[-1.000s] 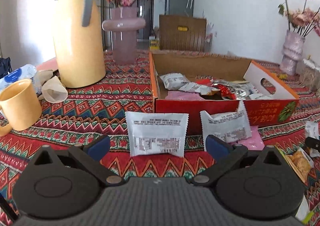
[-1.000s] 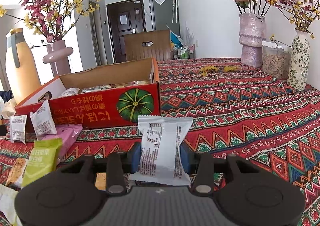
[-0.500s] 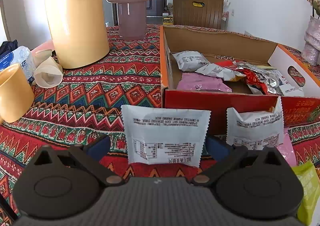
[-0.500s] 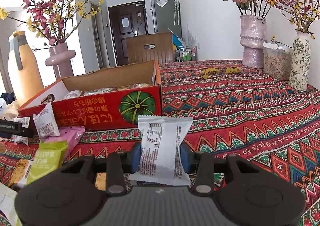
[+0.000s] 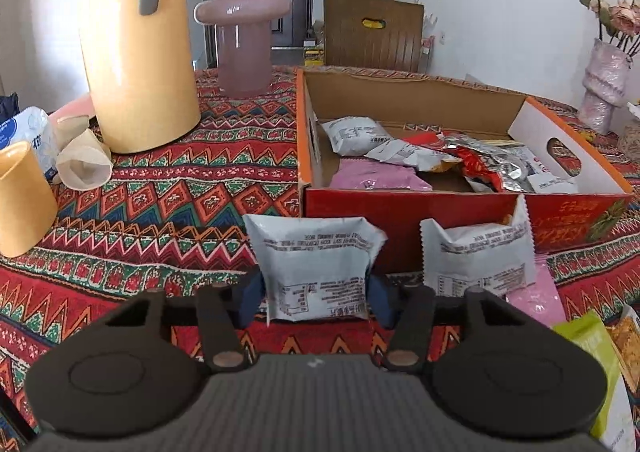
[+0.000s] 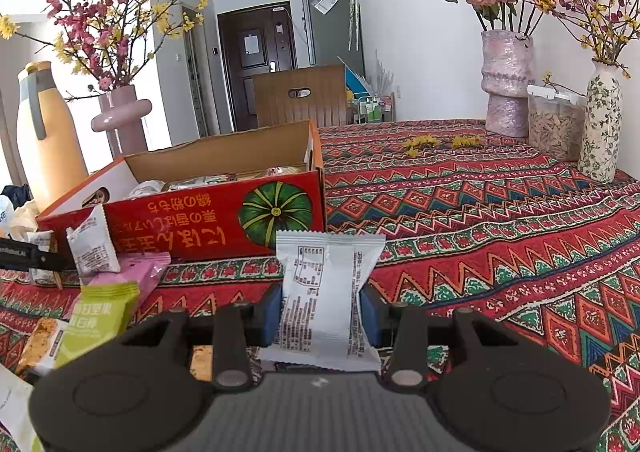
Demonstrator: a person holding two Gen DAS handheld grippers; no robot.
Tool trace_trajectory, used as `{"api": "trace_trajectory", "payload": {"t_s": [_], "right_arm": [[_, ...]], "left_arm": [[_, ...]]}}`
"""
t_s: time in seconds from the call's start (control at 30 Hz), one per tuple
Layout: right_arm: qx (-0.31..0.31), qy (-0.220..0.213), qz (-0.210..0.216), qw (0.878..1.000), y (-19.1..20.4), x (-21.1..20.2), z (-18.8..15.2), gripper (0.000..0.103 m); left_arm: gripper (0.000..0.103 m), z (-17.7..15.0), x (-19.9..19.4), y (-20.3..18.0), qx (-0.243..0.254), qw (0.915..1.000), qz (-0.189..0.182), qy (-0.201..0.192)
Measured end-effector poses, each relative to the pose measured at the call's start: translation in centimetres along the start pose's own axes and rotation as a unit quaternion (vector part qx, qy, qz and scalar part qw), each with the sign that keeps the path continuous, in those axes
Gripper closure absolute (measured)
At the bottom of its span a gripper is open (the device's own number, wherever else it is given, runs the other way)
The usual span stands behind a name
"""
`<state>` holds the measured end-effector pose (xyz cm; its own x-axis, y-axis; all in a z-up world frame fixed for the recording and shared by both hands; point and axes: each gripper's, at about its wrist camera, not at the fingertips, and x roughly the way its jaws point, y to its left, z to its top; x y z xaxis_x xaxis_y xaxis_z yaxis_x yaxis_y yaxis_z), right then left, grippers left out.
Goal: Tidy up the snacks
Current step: 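Hold the white packet in the right gripper while the left grasps another white packet, then carry both white packets over the open box with both grippers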
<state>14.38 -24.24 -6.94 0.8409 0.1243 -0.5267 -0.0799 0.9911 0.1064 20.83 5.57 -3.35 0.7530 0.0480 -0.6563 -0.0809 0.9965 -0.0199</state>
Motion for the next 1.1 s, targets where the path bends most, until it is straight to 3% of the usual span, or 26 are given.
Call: {"api": "trace_trajectory", "payload": {"t_s": [0.67,1.1], "right_arm": [[0.002,-0.015,0.001,1.0,0.0,-0.7,0.3,0.063],[-0.022,-0.066,0.026,0.997,2.2,-1.9,4.1,0.063]], "left_arm": [[0.051,-0.8,-5.4,-0.5,0.002,0.9982,-0.018,-0.056],[0.051,1.5,-7.2,-2.7,0.003,0.9945,-0.039,-0.097]]}}
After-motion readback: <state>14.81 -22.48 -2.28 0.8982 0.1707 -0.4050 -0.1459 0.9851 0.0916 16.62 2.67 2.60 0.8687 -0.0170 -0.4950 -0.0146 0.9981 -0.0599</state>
